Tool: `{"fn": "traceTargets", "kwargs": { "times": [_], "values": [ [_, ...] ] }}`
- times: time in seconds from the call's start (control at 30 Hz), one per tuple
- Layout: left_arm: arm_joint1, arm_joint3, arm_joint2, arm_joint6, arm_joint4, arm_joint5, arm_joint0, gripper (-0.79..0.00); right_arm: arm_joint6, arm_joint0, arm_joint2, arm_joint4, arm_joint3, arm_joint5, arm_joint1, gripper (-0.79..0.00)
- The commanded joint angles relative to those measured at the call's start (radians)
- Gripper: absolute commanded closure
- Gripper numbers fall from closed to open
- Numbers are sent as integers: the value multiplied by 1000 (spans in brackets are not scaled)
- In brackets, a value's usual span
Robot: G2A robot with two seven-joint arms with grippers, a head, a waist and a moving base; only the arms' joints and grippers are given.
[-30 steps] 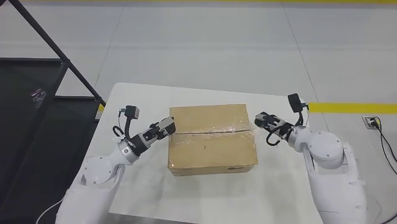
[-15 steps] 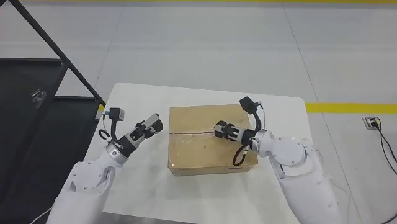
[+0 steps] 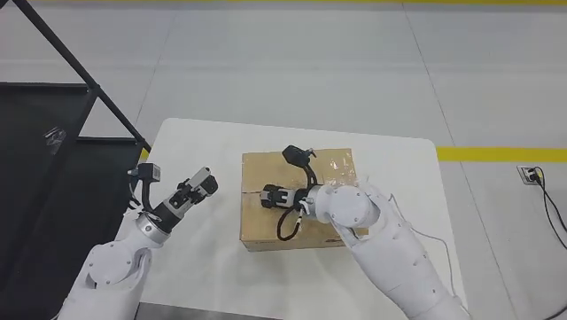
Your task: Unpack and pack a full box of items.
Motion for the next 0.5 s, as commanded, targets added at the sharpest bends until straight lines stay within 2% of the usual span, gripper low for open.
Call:
{"fn": "traceTargets", "kwargs": {
  "times": [0.0,0.47],
  "values": [
    [1,-4,-5,3,-2,-3,7,-785,-14,23,-30,15,24,2,-13,0],
    [8,-25,-46,12,-32,-29,64,-785,-92,128,-170,50,147,21,-87,0]
  ]
}}
